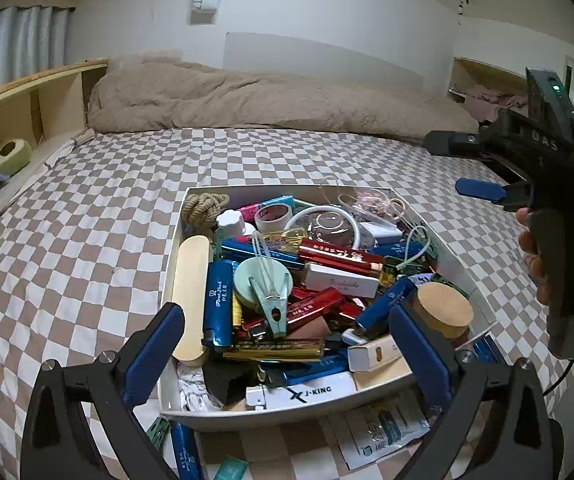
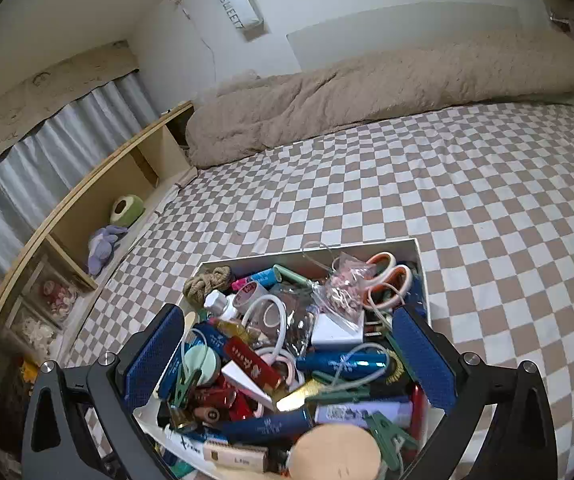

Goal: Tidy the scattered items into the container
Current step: 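Withdraw both tools up and away from the white box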

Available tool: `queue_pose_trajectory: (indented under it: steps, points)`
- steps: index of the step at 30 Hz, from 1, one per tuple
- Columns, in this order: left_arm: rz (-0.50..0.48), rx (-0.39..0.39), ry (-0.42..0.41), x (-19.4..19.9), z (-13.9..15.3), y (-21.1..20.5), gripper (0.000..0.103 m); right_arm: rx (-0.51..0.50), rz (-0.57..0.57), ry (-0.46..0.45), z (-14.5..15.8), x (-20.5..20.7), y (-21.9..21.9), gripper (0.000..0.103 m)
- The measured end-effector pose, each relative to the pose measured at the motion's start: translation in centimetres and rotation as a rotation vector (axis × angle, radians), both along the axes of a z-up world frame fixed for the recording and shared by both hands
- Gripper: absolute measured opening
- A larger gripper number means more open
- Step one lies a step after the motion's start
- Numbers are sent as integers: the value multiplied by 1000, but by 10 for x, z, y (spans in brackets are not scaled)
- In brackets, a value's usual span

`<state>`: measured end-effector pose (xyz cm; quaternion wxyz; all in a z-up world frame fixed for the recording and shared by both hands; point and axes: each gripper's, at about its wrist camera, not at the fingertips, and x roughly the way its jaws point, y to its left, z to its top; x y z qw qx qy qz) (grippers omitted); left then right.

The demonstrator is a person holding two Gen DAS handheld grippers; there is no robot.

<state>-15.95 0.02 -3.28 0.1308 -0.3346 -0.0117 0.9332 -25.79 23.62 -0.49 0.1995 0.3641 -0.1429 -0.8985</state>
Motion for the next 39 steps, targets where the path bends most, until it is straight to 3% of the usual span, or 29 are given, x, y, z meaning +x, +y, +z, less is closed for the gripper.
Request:
queue_pose_trajectory:
  steps: [12,24,39]
  points:
    - [13,-8,30,17,18,7,103,67,-60,96,4,56,21,103]
    - [37,-20,38,33,26,8,103,214,-112,168,-2,108,29,103]
    - [54,-51,63,57,32,6,103,212,-152,176,-8,152,40,103]
